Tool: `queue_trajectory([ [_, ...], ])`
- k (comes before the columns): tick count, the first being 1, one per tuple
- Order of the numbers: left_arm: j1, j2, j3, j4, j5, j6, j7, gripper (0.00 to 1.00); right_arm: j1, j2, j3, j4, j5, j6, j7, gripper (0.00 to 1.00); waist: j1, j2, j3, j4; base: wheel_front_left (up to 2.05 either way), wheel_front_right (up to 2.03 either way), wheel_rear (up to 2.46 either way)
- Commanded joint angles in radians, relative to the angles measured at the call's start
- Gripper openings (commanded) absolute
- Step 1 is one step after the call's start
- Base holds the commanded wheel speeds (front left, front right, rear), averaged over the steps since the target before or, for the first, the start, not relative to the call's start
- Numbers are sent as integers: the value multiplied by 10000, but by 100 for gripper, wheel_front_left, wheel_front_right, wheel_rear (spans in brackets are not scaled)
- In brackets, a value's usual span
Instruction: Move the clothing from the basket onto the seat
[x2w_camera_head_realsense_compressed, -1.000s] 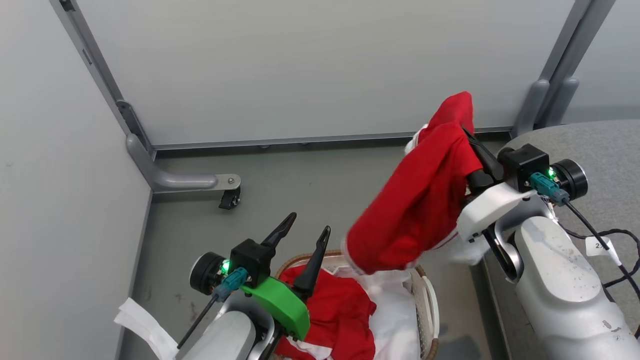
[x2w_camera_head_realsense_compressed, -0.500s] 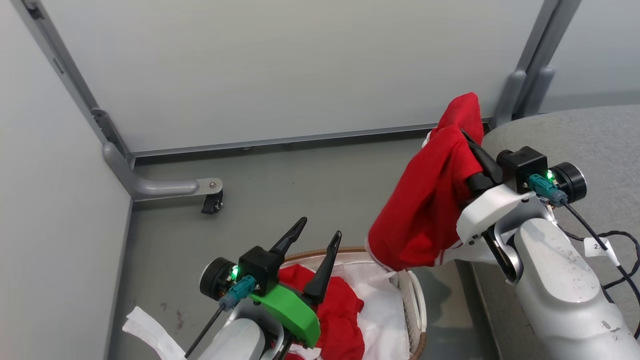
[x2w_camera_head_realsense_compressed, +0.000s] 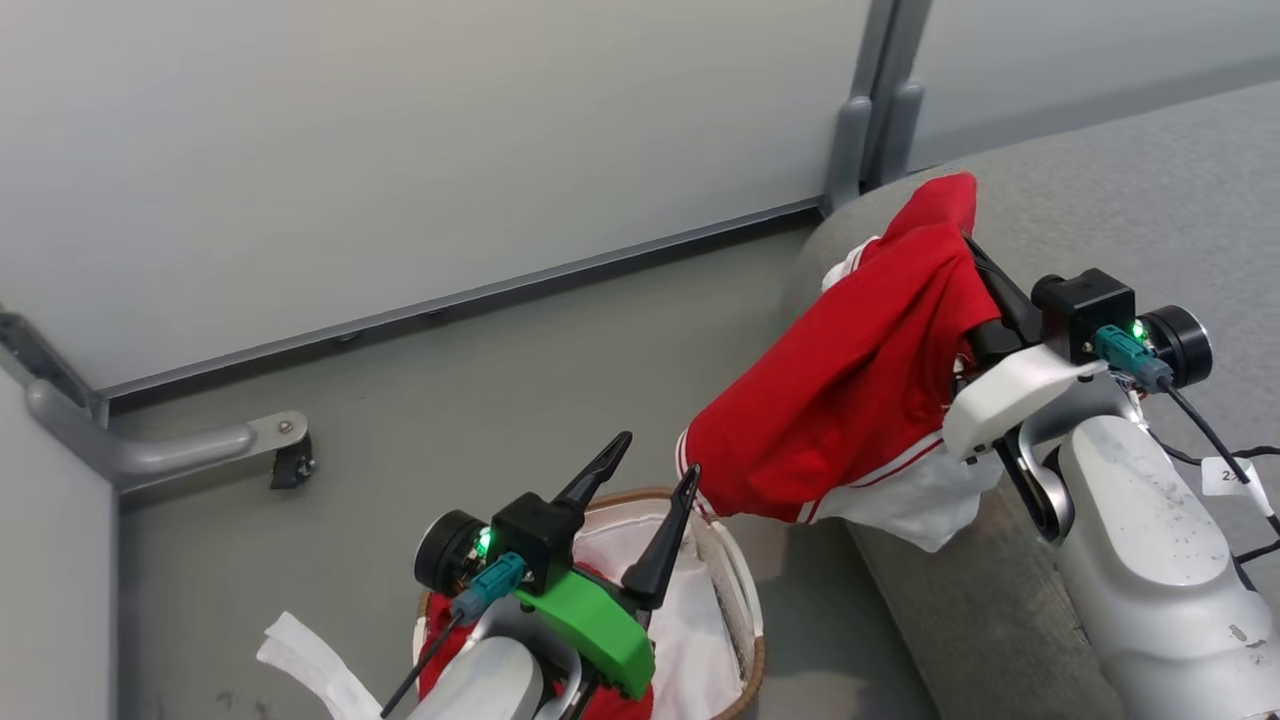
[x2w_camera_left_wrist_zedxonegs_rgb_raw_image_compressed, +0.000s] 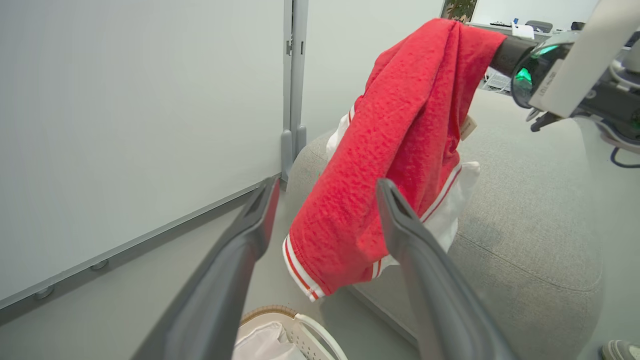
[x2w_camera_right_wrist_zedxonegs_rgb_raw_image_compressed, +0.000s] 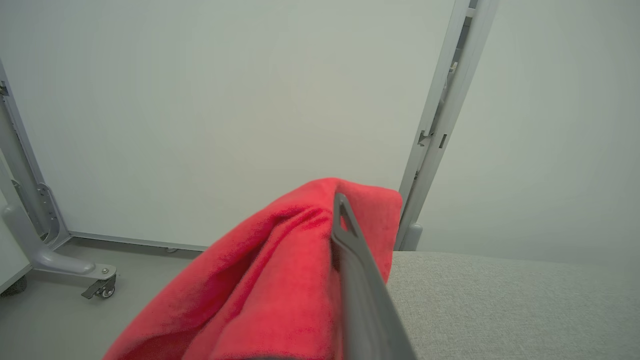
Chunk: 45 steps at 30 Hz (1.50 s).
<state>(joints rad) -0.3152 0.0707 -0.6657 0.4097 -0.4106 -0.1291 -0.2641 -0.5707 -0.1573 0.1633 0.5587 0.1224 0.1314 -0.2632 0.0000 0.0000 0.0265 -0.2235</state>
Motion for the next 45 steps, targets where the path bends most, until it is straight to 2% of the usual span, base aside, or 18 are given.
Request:
queue_trajectory([
  [1,-148,7,6,-16,106,-25,-6,100,-133,-11,-36,-22,-54,-14,-24,0,0,0,104,-835,0,0,0],
  [11,-324,86,-57,56,111,-25,-6,100,-288,48,-301,-19,-74,-12,-24,0,0,0,385,-1394,0,0,0],
  [21,-754,274,-280,-47,199,-26,-6,100,-1109,-145,-901,235,-95,-14,-24,0,0,0,1180,-1081,0,0,0],
  [28,-1375,464,-355,-277,306,-26,-6,100,-2849,-1151,-1856,337,-265,-14,-24,0,0,0,2368,-515,0,0,0],
  [38,-2608,731,-518,-982,751,-26,-6,100,-5816,-3273,-3202,785,-860,-14,194,0,0,0,4869,342,0,0,0],
  [45,-3440,798,-777,-1348,1041,-26,-6,100,-6291,-3591,-3966,1605,-1161,-14,89,0,0,0,6395,754,0,0,0],
])
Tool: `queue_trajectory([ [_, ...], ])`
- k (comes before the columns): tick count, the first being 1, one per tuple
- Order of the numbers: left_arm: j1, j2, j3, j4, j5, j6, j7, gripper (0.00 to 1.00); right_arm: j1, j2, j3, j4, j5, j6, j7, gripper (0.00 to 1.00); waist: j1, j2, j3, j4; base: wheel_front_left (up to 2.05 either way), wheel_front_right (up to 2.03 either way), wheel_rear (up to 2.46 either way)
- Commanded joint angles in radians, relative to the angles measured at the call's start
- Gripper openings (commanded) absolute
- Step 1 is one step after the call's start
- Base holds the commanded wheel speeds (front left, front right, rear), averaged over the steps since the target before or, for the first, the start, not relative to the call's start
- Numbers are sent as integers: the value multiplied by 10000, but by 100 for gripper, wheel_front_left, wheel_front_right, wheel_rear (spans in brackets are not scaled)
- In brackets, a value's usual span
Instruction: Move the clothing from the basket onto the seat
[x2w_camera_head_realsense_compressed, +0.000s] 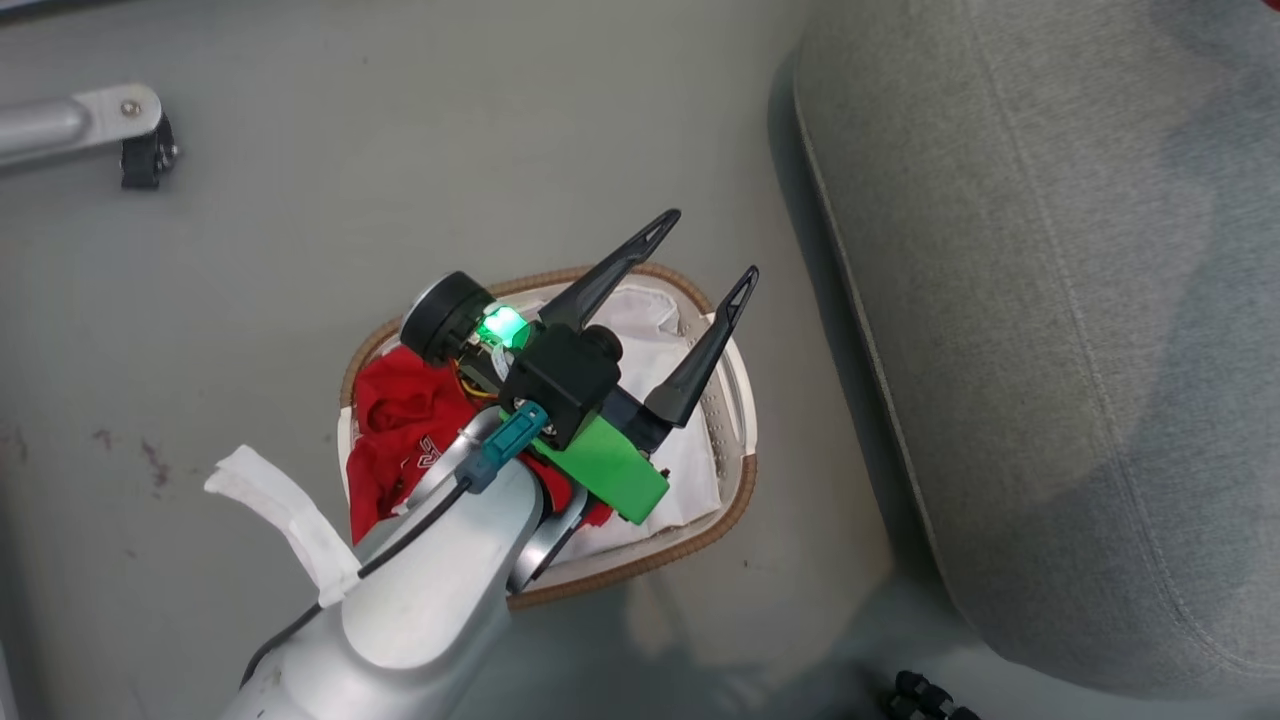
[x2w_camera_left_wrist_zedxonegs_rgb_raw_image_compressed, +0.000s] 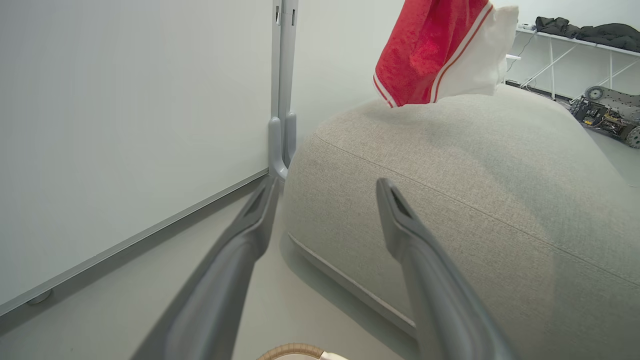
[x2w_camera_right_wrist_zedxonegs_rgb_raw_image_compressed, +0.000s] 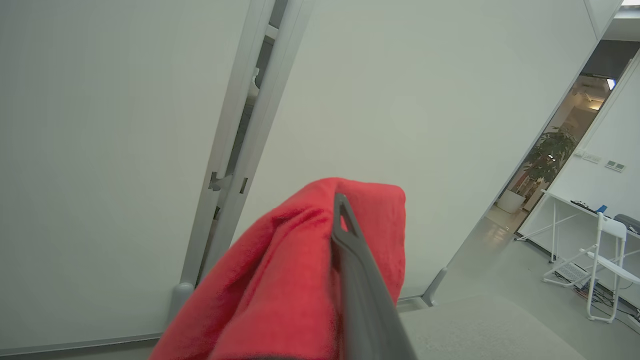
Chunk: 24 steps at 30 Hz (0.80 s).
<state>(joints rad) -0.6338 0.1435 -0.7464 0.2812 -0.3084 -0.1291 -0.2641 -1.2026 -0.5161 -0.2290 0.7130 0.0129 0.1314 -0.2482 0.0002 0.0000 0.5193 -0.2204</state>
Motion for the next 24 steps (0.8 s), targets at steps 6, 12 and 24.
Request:
queue_trajectory([
  [6,-567,175,103,-173,194,-26,-6,100,630,456,-590,1043,-415,-14,-172,0,-2,0,2328,751,0,0,0],
  [12,-627,196,30,-84,213,-26,-6,100,1595,1108,-1085,911,-1014,-14,-177,0,-2,0,2701,701,0,0,0],
  [24,-401,206,-21,180,51,-26,-5,100,2770,1882,-1814,-91,-1459,-14,-169,100,-2,0,2393,417,0,0,0],
])
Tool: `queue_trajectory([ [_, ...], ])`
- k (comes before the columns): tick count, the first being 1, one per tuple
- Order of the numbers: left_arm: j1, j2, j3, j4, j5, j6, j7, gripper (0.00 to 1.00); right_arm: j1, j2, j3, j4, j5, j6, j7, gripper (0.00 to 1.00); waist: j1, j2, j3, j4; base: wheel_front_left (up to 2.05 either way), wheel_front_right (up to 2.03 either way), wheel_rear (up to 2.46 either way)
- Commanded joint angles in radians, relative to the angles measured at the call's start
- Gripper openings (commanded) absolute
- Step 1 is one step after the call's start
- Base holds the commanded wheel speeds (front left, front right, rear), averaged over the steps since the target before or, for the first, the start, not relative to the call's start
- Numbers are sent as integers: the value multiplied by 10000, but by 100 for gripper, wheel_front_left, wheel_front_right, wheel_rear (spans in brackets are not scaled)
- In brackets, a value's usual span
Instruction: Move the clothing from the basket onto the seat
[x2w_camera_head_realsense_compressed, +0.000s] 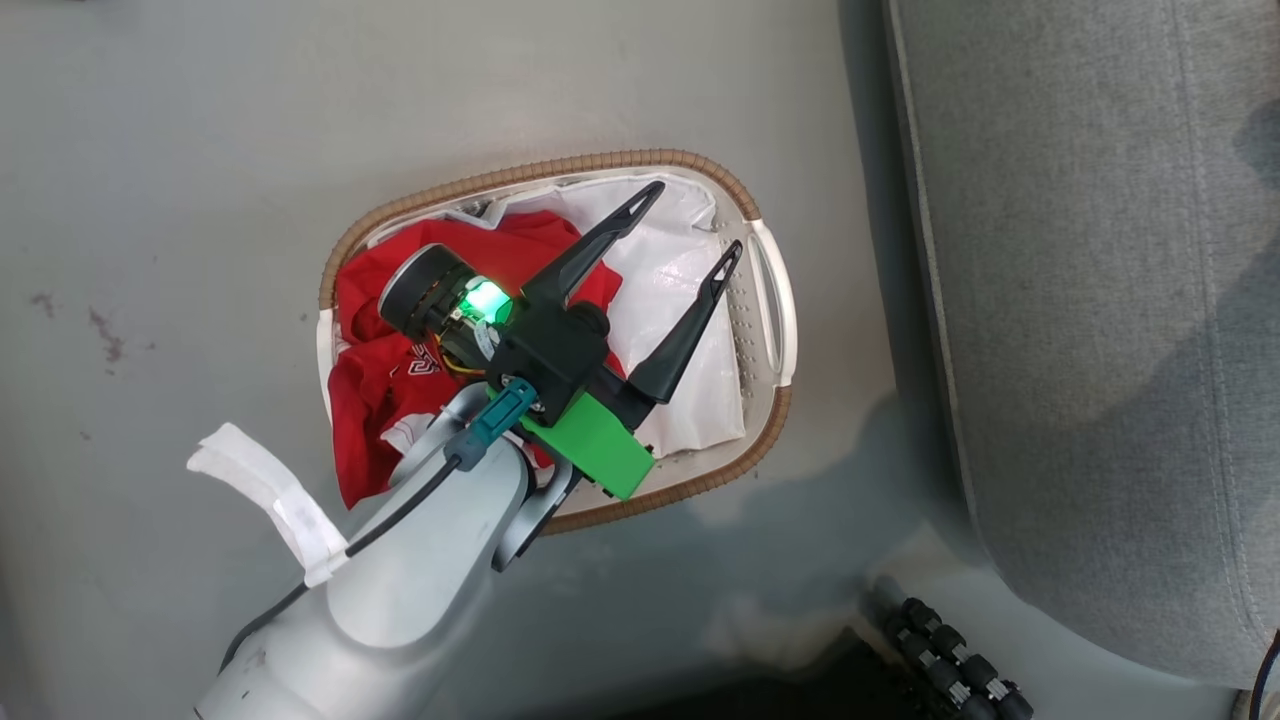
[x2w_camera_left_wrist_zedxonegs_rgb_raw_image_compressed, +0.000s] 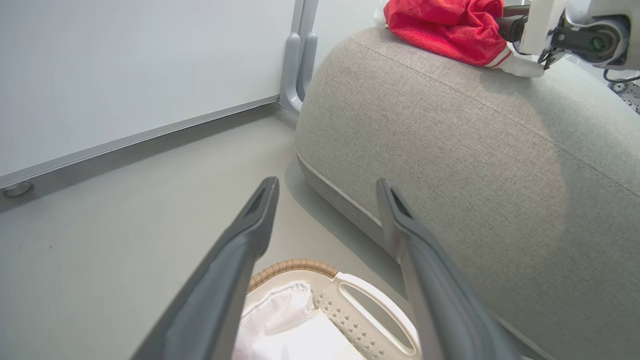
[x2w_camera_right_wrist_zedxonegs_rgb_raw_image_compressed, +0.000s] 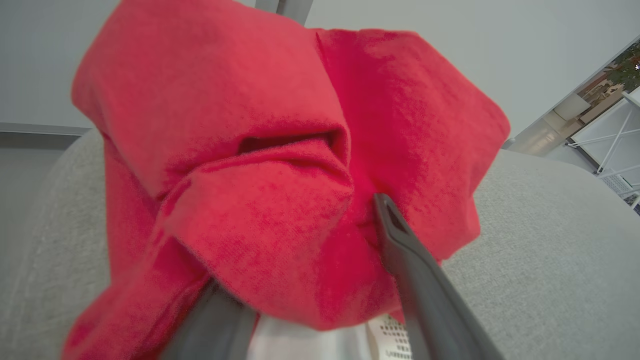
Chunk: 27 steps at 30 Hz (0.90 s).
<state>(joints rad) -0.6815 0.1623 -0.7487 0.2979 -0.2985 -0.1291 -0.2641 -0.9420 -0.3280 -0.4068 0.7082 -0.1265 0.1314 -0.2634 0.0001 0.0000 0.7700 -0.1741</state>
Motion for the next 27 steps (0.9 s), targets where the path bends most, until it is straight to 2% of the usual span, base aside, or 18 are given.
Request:
queue_trajectory([
  [1,118,2,-3,34,-70,-26,-5,100,256,32,-80,-77,-60,-14,-18,100,-1,0,-187,-55,0,0,0],
  [7,334,-14,52,93,-196,-26,-5,100,1076,141,-443,-404,108,-14,-19,100,-1,0,-962,-18,0,0,0],
  [16,985,-134,663,263,-439,-26,-5,100,2590,277,-355,-649,199,-14,-21,100,-1,0,-2653,283,0,0,0],
  [23,1811,-389,1531,414,-649,-26,-5,100,3027,316,205,-781,409,-14,-21,100,-1,0,-4078,712,0,0,0],
  [27,2427,-499,2225,465,-627,-27,-5,100,3128,535,867,-1144,522,-14,-21,100,-1,0,-4863,962,0,0,0],
])
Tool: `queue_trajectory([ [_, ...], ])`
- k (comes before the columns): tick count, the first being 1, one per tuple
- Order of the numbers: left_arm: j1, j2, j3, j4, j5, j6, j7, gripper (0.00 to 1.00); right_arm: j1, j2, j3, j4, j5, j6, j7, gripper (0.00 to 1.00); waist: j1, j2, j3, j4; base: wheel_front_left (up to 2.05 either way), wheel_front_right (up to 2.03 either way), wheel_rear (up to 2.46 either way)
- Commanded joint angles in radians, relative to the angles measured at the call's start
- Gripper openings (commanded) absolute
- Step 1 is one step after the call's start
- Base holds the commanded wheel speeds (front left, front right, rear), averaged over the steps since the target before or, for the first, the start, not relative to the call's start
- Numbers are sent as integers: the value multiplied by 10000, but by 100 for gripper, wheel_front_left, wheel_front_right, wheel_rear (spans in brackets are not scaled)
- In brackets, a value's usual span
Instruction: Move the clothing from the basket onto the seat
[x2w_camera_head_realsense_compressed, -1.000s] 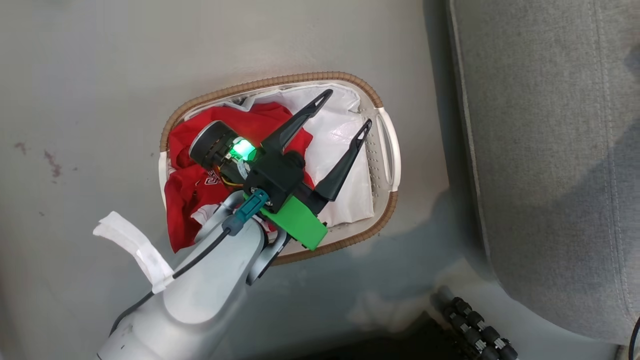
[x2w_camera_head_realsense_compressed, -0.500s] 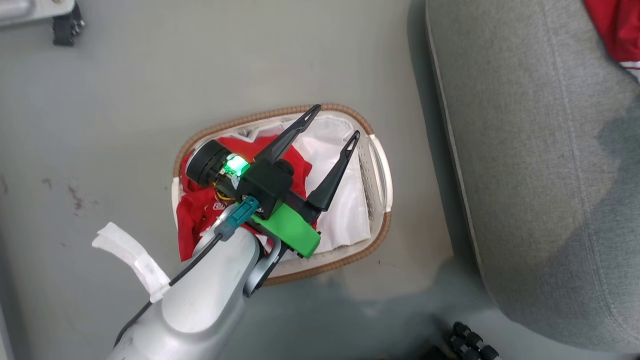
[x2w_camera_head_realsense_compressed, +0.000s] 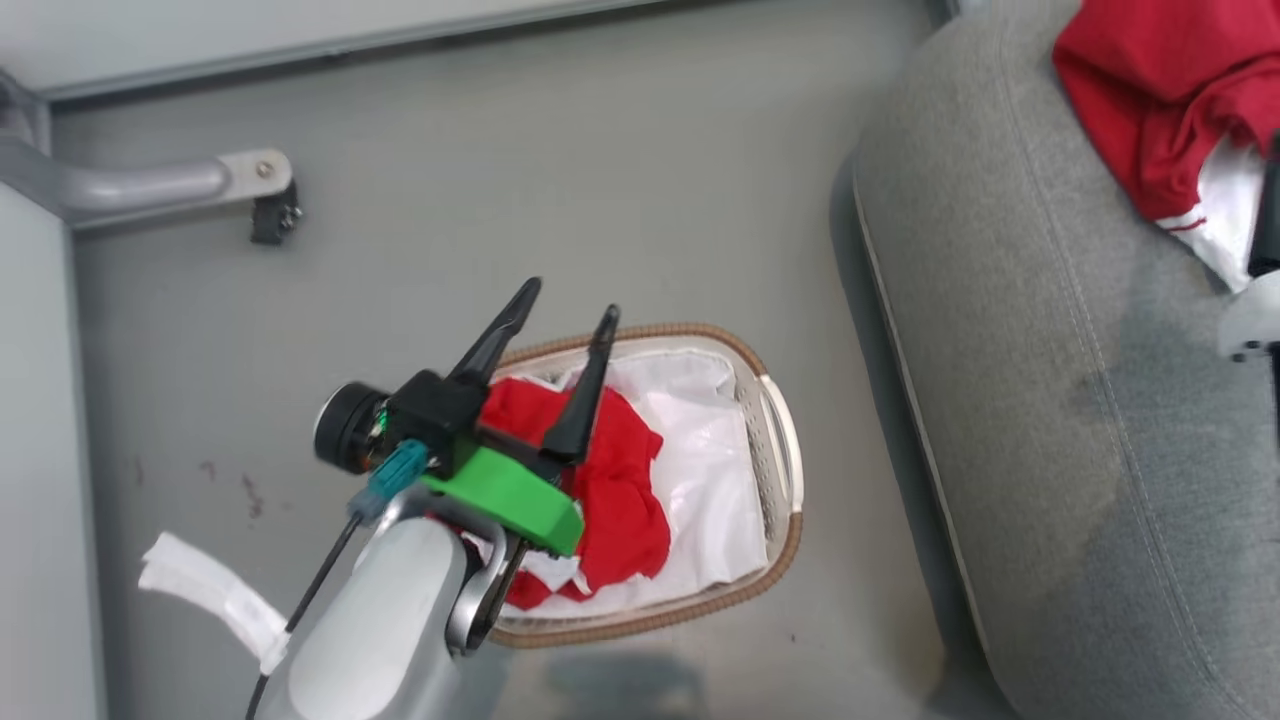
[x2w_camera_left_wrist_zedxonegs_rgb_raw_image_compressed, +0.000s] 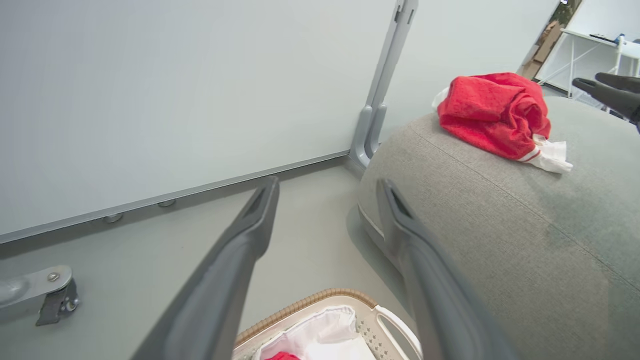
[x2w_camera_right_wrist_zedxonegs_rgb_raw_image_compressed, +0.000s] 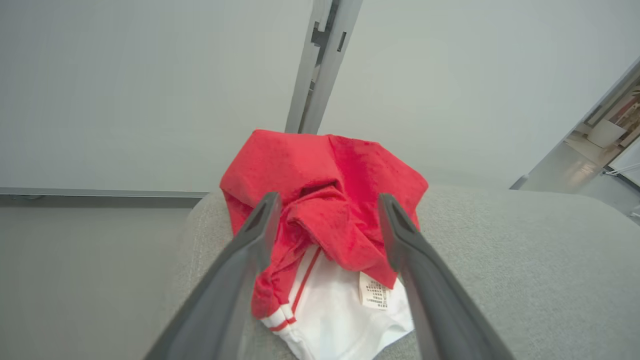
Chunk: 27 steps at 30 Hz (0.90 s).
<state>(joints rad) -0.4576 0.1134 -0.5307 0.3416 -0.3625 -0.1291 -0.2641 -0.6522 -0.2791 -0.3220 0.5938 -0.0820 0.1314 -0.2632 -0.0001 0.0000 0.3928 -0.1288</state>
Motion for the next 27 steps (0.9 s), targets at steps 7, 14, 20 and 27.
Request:
queue_trajectory([
  [7,1213,-247,1329,71,336,-27,-5,100,613,670,1087,-106,583,-14,-22,100,1,0,-2173,1048,0,0,0],
  [14,2113,-388,2536,255,599,-27,-5,100,1409,1586,1656,-180,1213,-14,-23,100,1,0,-2887,1426,0,0,0],
  [20,2952,-519,3671,353,824,7,-5,100,2338,2152,2305,-431,1576,-14,-22,100,1,0,-3255,1533,0,0,0],
  [27,3734,-584,4281,236,1028,-5,-5,100,3433,2274,2935,-862,2318,-14,-23,100,1,0,-3544,1649,0,0,0],
])
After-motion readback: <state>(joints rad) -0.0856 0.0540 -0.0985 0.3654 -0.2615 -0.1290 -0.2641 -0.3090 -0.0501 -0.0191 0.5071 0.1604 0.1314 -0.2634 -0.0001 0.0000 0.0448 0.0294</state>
